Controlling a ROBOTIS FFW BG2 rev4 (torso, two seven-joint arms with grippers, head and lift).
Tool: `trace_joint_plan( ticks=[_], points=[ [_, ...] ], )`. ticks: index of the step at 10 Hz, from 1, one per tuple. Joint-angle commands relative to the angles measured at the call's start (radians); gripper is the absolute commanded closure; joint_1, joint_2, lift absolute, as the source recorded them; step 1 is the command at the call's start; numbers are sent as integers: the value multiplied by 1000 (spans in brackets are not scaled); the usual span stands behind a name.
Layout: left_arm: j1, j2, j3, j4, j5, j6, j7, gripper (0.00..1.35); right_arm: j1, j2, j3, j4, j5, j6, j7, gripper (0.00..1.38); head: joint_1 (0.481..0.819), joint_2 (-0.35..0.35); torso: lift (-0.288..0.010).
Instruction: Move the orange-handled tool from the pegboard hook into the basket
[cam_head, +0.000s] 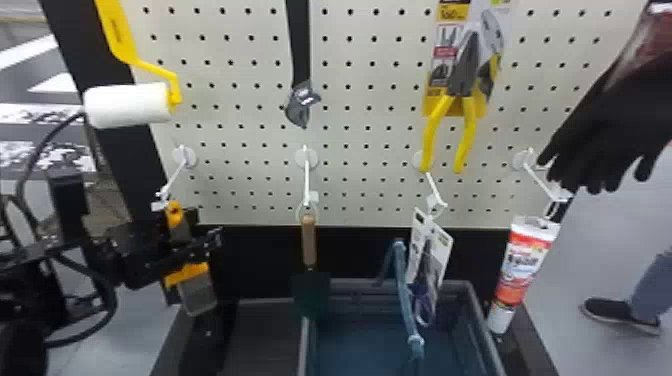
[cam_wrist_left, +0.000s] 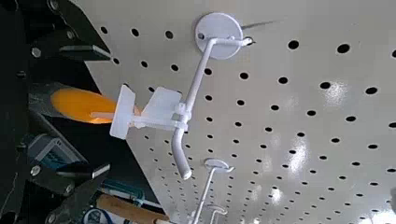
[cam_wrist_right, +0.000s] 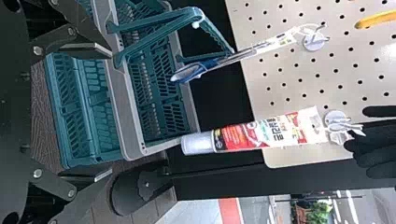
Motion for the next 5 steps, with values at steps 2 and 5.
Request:
trace_joint_plan(
  ticks=[2,5],
  points=[
    [1,4,7,-22,-5,13,0,458,0,1,0,1,0,0,1,395,549,0,-100],
    [18,15,11,-44,-10,36,0,444,0,0,0,3,0,0,1,395,549,0,-100]
  ],
)
